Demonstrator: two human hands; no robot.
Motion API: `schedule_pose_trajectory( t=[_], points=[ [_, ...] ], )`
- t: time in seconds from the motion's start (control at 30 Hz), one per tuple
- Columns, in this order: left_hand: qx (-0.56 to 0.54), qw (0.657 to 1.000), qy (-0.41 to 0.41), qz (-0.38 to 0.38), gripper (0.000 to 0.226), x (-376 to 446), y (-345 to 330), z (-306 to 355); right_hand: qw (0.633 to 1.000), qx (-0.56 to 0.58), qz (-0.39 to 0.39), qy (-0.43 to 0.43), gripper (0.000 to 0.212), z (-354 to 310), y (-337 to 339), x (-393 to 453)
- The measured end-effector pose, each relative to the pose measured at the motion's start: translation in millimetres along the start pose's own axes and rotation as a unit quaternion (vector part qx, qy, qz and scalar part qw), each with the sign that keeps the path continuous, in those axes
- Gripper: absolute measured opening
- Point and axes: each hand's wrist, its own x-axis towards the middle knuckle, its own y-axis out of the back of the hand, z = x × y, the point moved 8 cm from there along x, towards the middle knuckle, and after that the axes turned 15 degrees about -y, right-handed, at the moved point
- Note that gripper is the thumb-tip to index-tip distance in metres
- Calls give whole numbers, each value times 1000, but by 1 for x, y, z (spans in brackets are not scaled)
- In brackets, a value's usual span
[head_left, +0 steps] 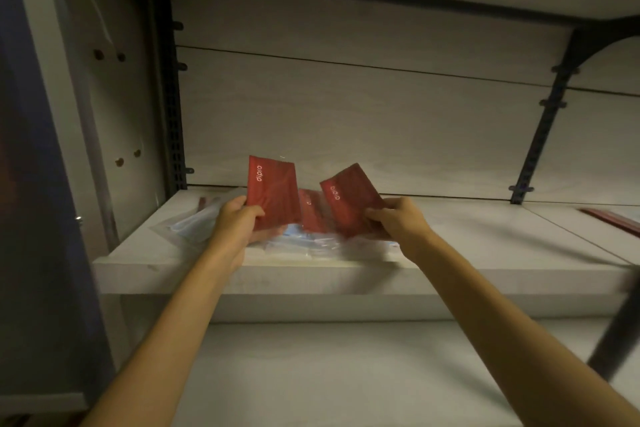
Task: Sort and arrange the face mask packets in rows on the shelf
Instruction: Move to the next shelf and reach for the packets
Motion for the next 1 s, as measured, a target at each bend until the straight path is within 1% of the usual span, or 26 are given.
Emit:
schedule_pose_trajectory(
  t=[0.1, 0.17, 0.23, 0.33, 0.5, 0.6, 0.7, 0.8, 0.9, 1.0],
  points=[
    [-21, 1000, 15, -6, 23, -4, -5, 1, 996, 84, -40, -8, 18, 4, 11, -20],
    [-44, 998, 35, -25, 23, -13, -17, 5, 992, 103, -68, -14, 21, 9, 19, -32],
    [-55, 996, 44, -59, 26, -24, -34, 10, 990, 115, -85, -17, 25, 15, 30, -42],
    [-54, 993, 33, -95, 29, -39, -61, 14, 988, 124, -89, -4, 28, 22, 49, -54],
    [-59, 991, 19, -115, 30, -71, -118, 13, 989, 126, -76, 19, 28, 42, 101, -72],
    [-55, 991, 10, -118, 29, -96, -152, 9, 990, 118, -78, 21, 26, 59, 138, -81],
    [-50, 992, 7, -115, 30, -128, -198, 0, 991, 104, -76, 20, 24, 85, 190, -89],
    [-47, 993, 8, -112, 33, -165, -252, -9, 992, 95, -82, 18, 28, 114, 247, -94],
    [-43, 992, 3, -116, 29, -202, -307, -14, 991, 90, -97, 26, 31, 139, 301, -102],
    [-34, 991, -4, -130, 28, -233, -360, -19, 991, 92, -85, 43, 30, 157, 357, -108]
  ],
)
